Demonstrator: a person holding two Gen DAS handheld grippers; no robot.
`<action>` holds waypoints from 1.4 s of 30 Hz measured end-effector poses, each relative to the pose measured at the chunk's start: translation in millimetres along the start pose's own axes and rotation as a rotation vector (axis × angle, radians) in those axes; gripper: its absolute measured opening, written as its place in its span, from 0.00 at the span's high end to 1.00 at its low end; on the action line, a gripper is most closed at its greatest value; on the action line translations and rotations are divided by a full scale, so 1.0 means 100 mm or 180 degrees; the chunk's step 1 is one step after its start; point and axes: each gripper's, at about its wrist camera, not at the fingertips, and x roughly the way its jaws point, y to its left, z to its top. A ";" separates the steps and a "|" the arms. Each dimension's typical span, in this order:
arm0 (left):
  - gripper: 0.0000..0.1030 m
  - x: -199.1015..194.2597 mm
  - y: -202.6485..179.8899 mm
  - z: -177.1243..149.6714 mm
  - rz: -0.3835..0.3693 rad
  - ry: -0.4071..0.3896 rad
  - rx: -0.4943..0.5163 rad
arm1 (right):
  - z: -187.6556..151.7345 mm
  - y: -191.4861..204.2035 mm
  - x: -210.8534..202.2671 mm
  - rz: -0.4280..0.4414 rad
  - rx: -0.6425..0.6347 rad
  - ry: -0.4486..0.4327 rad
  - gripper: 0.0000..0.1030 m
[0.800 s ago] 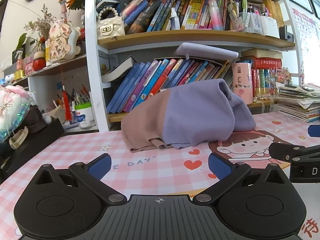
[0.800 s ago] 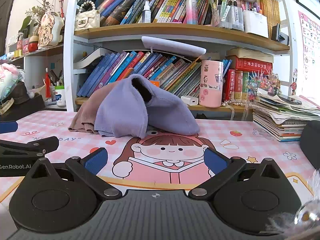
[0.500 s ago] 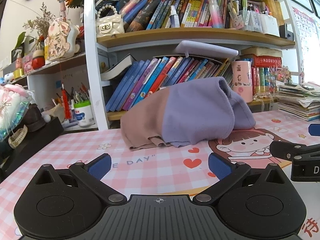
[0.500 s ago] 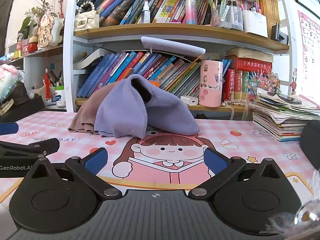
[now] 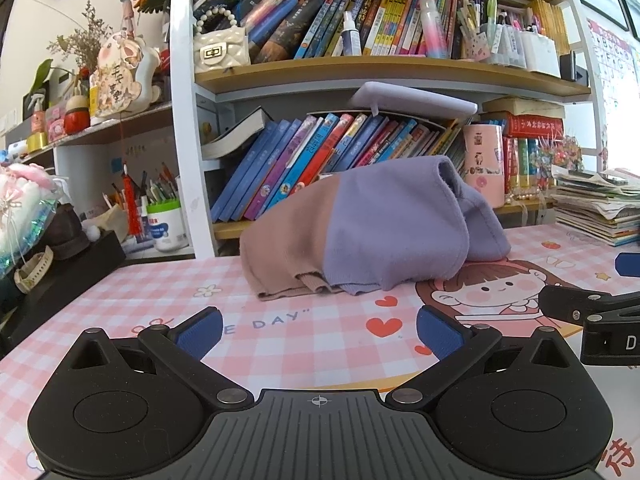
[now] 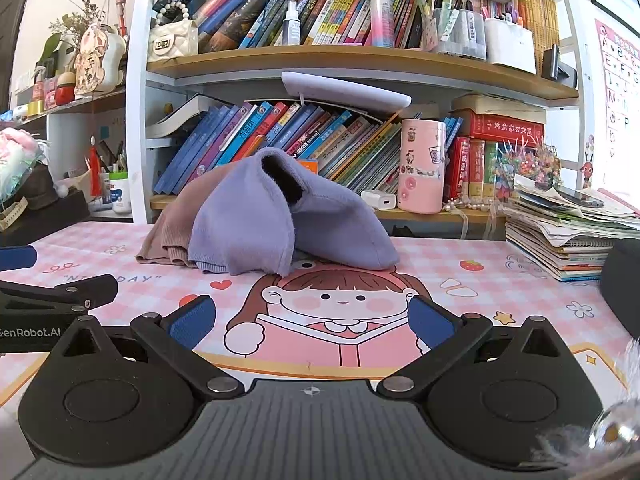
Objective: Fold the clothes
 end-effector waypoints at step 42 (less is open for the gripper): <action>0.00 0.02 -0.02 0.00 -0.0016 0.0063 0.0025 | 0.01 -0.02 -0.05 0.0053 0.0054 -0.0071 0.00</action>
